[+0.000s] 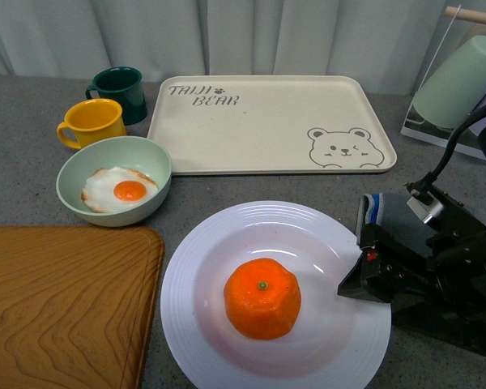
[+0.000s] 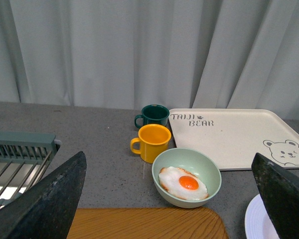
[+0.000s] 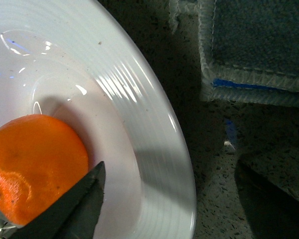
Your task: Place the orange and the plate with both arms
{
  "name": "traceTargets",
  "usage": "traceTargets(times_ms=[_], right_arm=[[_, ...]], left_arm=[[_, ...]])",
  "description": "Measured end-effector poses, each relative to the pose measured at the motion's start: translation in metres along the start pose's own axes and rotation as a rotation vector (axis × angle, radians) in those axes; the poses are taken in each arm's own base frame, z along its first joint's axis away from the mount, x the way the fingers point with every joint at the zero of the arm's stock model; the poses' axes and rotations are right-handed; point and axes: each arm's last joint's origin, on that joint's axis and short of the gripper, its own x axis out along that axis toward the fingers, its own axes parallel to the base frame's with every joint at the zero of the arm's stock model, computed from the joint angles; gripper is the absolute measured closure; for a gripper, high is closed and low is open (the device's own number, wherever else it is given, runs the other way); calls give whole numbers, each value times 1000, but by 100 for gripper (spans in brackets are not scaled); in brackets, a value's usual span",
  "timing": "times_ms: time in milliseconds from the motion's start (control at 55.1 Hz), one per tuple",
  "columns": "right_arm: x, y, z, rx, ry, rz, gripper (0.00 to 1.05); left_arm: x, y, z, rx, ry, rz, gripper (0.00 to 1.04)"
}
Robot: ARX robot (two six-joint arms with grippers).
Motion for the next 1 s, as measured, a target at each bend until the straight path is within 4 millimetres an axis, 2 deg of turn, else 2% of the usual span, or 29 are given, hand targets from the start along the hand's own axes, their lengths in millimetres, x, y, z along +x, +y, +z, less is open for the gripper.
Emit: traceTargets(times_ms=[272,436,654,835,998], right_arm=[[3,-2,1,55,42,-2,74],[0,-2,7,105,49,143,91],[-5,-1,7,131,3,301,102],[-12,3,7,134,-70,400,104],[-22,6,17,132,-161,455,104]], left_arm=[[0,0,0,0,0,0,7],[0,0,0,0,0,0,7],[0,0,0,0,0,0,7],[0,0,0,0,0,0,7],[0,0,0,0,0,0,7]])
